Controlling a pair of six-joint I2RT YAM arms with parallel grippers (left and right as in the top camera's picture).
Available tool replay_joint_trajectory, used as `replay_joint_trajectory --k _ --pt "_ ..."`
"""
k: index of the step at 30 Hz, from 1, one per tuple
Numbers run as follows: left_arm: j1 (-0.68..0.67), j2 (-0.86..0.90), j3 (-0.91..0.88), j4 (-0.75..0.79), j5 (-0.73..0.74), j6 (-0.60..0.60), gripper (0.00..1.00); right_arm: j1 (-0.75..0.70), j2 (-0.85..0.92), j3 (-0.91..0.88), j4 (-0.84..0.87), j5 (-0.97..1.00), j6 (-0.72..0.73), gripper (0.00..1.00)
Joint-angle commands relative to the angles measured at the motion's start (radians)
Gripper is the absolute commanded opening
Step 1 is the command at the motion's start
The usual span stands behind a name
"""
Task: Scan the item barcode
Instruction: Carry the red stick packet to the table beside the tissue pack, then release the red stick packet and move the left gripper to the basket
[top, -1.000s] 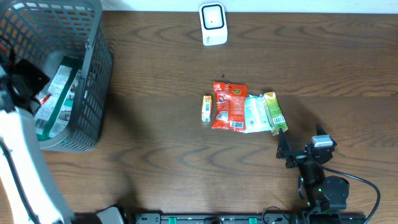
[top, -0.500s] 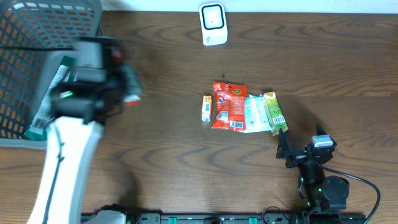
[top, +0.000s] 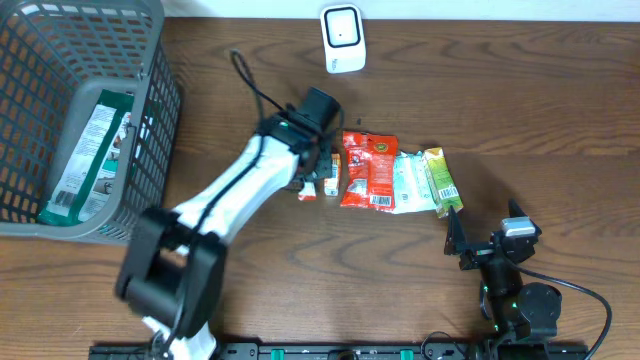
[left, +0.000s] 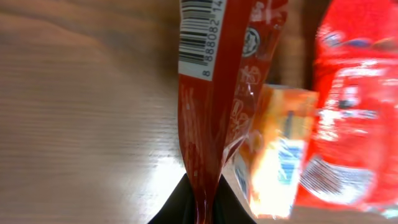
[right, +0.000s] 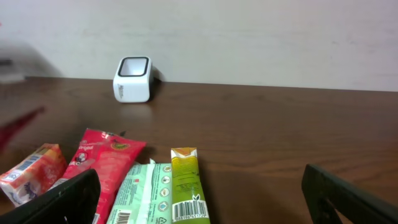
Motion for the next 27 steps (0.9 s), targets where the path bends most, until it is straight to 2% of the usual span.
replay_joint_trajectory --k 1,12,14,15,17,19,26,27 --pt "0.006 0.03 -0.005 0.013 -0.013 -0.027 0.1 -0.011 -0.004 -0.001 -0.003 0.002 0.014 0.99" --pt "-0.001 0.032 -0.005 -0.001 -0.01 -0.027 0.14 -0.011 -0.004 -0.001 -0.003 0.002 0.014 0.99" --pt "-0.001 0.032 -0.005 0.0 -0.009 -0.027 0.3 -0.011 -0.004 -0.001 -0.003 0.002 0.014 0.99" --pt "-0.001 0.032 -0.005 0.0 -0.008 -0.027 0.45 -0.011 -0.004 -0.001 -0.003 0.002 0.014 0.99" --pt "-0.001 0.03 -0.005 0.0 -0.008 -0.026 0.54 -0.011 -0.004 -0.001 -0.003 0.002 0.013 0.99" --pt "0.0 0.027 -0.004 -0.001 -0.009 -0.026 0.59 -0.011 -0.004 -0.001 -0.003 0.002 0.014 0.99" --pt "0.003 -0.01 0.04 -0.03 -0.014 0.008 0.62 -0.011 -0.004 -0.001 -0.003 0.002 0.014 0.99" --pt "0.008 -0.028 0.055 -0.046 -0.014 0.008 0.57 -0.011 -0.004 -0.001 -0.003 0.002 0.014 0.99"
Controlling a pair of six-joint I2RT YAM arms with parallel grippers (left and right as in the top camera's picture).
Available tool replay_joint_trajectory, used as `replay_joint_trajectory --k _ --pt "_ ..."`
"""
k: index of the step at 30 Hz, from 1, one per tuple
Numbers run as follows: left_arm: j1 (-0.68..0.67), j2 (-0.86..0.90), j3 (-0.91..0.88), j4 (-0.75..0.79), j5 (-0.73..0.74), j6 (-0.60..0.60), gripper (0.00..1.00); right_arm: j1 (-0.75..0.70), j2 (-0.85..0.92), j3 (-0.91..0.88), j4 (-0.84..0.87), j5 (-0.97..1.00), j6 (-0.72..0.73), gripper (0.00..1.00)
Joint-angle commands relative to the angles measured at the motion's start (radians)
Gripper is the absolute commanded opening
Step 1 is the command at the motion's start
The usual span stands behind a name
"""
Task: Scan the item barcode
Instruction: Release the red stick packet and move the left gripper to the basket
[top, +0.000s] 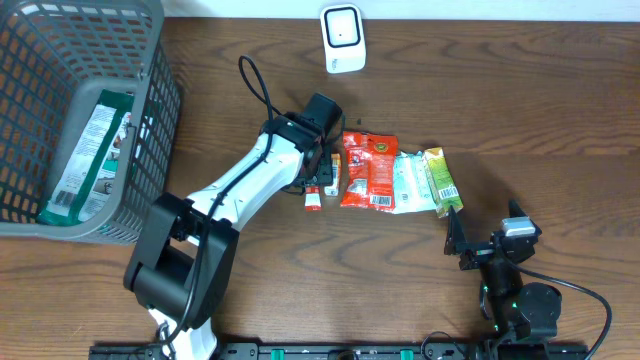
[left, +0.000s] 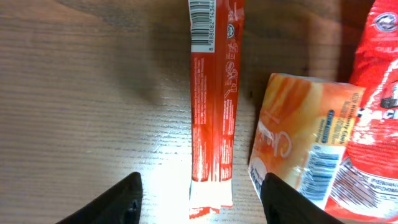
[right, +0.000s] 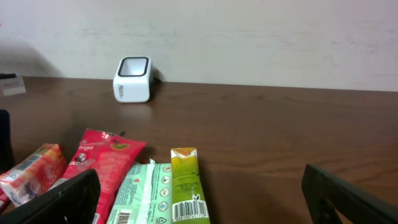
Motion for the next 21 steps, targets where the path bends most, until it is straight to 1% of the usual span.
replay_joint_trajectory --k 1,4,7,9,10,12,13,15,18,21 --pt "0.014 -0.076 0.068 -0.037 -0.013 0.028 0.56 -0.011 -0.004 -0.001 -0.003 0.002 0.013 0.99" --pt "0.048 -0.121 0.138 -0.115 -0.012 0.068 0.56 -0.011 -0.004 -0.001 -0.003 0.002 0.013 0.99" --pt "0.106 -0.154 0.27 -0.25 -0.013 0.12 0.56 -0.011 -0.004 -0.001 -0.003 0.002 0.013 0.99" --pt "0.158 -0.159 0.392 -0.357 -0.013 0.164 0.57 -0.011 -0.004 -0.001 -0.003 0.002 0.013 0.99" --pt "0.196 -0.159 0.47 -0.418 -0.024 0.185 0.6 -0.011 -0.004 -0.001 -0.003 0.002 0.013 0.99" --pt "0.271 -0.159 0.592 -0.501 -0.093 0.195 0.62 -0.011 -0.004 -0.001 -0.003 0.002 0.013 0.99" --pt "0.307 -0.16 0.637 -0.527 -0.13 0.195 0.66 -0.011 -0.004 -0.001 -0.003 0.002 0.013 0.99" --pt "0.401 -0.161 0.723 -0.552 -0.201 0.213 0.72 -0.011 -0.004 -0.001 -0.003 0.002 0.013 0.99" --pt "0.534 -0.164 0.775 -0.539 -0.249 0.223 0.78 -0.011 -0.004 -0.001 -0.003 0.002 0.013 0.99" --pt "0.666 -0.161 0.779 -0.518 -0.249 0.232 0.79 -0.011 -0.004 -0.001 -0.003 0.002 0.013 0.99"
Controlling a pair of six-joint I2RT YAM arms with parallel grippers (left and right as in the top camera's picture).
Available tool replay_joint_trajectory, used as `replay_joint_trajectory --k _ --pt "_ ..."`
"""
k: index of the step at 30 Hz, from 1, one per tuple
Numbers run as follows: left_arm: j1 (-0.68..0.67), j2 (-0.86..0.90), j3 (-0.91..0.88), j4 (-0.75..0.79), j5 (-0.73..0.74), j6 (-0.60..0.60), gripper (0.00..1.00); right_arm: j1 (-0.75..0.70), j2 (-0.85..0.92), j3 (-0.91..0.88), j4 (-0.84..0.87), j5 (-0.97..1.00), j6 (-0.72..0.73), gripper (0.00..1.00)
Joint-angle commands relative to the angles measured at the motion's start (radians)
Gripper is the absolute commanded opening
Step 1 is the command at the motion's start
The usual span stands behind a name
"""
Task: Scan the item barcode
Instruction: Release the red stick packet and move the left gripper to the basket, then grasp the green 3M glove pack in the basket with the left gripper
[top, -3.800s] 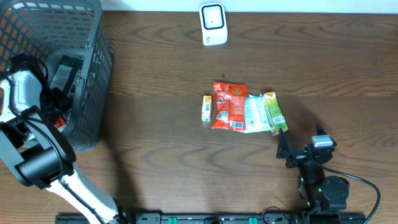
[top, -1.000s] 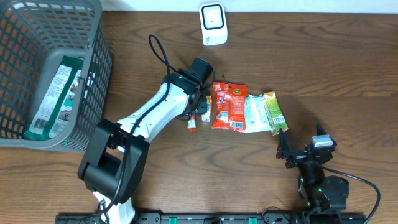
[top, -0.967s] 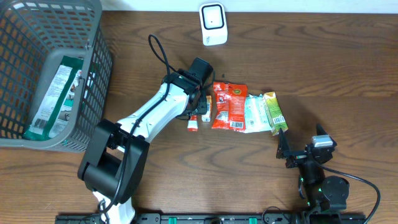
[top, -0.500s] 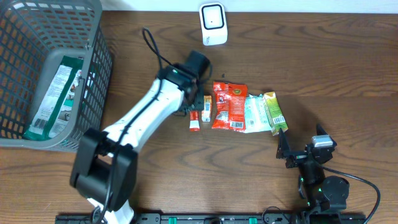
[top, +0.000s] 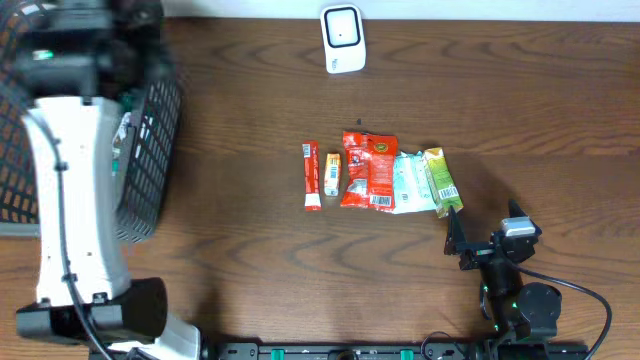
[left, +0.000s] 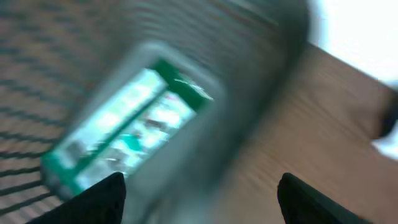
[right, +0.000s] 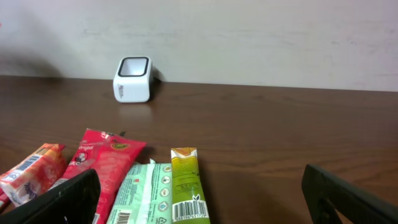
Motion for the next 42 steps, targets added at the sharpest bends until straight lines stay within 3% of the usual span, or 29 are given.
replay_joint_trajectory --k 1,12,17,19,32,42 --pt "0.174 0.019 0.011 0.003 -0.062 0.031 0.81 -0.011 -0.004 -0.001 -0.003 0.002 0.014 0.99" --pt "0.396 0.138 -0.039 0.027 -0.023 0.19 0.87 -0.011 -0.004 -0.001 -0.003 0.002 0.014 0.99" --pt "0.418 0.214 -0.047 0.018 0.107 0.338 0.85 -0.011 -0.004 -0.001 -0.003 0.002 0.014 0.99" --pt "0.417 0.245 -0.05 -0.008 0.165 0.389 0.79 -0.011 -0.004 -0.001 -0.003 0.002 0.014 0.99" --pt "0.407 0.464 -0.053 -0.059 0.183 0.418 0.89 -0.011 -0.004 -0.001 -0.003 0.002 0.014 0.99" --pt "0.403 0.619 -0.081 -0.036 0.181 0.459 0.9 -0.011 -0.004 -0.001 -0.003 0.002 0.014 0.99"
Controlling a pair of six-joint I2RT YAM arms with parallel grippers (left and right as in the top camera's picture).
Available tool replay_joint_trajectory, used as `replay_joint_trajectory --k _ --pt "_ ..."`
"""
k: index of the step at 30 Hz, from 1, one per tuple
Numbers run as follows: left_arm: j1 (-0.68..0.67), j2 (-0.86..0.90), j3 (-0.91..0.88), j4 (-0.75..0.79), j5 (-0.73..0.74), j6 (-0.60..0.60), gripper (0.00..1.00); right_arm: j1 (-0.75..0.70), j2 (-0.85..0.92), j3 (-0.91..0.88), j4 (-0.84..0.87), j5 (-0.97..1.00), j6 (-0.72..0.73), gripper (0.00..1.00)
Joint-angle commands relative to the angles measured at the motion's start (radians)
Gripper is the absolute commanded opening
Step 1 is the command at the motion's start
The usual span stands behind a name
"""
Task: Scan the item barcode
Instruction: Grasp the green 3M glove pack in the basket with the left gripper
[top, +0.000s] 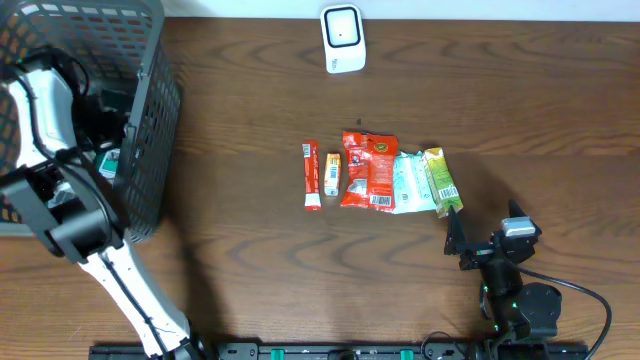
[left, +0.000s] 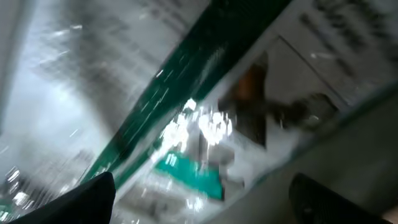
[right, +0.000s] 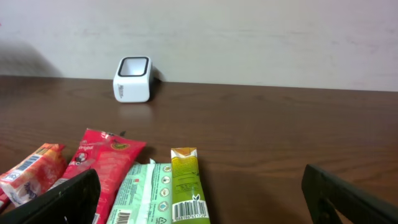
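In the grey basket (top: 150, 120) at the left lies a green-and-white packet (top: 108, 158). My left gripper (top: 103, 118) is down inside the basket, just over it. The left wrist view is blurred and filled by the packet (left: 205, 124); the left gripper (left: 202, 208) is open with nothing between its fingers. A white scanner (top: 343, 38) stands at the table's back edge, and it also shows in the right wrist view (right: 133, 79). My right gripper (top: 455, 235) rests open near the front right.
A row of items lies mid-table: a thin red sachet (top: 312, 175), a small orange packet (top: 332, 173), a red packet (top: 368, 170), a pale green packet (top: 408, 183) and a green-yellow packet (right: 186, 183) with its barcode up.
My left gripper was above the basket with the green-and-white packet seen from some distance. Now it is low inside the basket, close over that packet, still open. The right arm has not moved.
My left gripper was shut on the thin red sachet beside the row of items. Then it stood open with the sachet lying flat on the table. Then the arm was over the basket at the left, and now the gripper is inside it above the green-and-white packet.
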Motion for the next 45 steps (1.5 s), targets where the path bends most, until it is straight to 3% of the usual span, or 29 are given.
replay_joint_trajectory --k 1,10,13,16,22,30,45 --pt "-0.005 0.051 -0.007 0.01 0.002 0.035 0.9 -0.011 -0.004 -0.001 -0.003 0.002 0.014 0.99" --pt "-0.006 0.069 -0.061 0.112 -0.007 0.038 0.88 -0.011 -0.004 -0.001 -0.003 0.002 0.014 0.99" --pt "-0.006 0.069 -0.061 0.127 -0.006 0.038 0.59 -0.011 -0.004 -0.001 -0.003 0.002 0.014 0.99" --pt "-0.006 0.069 -0.061 0.133 -0.006 0.033 0.39 -0.011 -0.004 -0.001 -0.003 0.002 0.014 0.99" --pt "-0.006 0.064 -0.061 0.14 -0.006 0.0 0.08 -0.011 -0.004 -0.001 -0.003 0.002 0.014 0.99" --pt "-0.006 -0.095 -0.034 0.153 -0.006 -0.076 0.07 -0.011 -0.004 -0.001 -0.003 0.002 0.014 0.99" --pt "-0.011 -0.714 -0.034 0.223 0.005 -0.314 0.08 -0.011 -0.004 -0.001 -0.003 0.002 0.014 0.99"
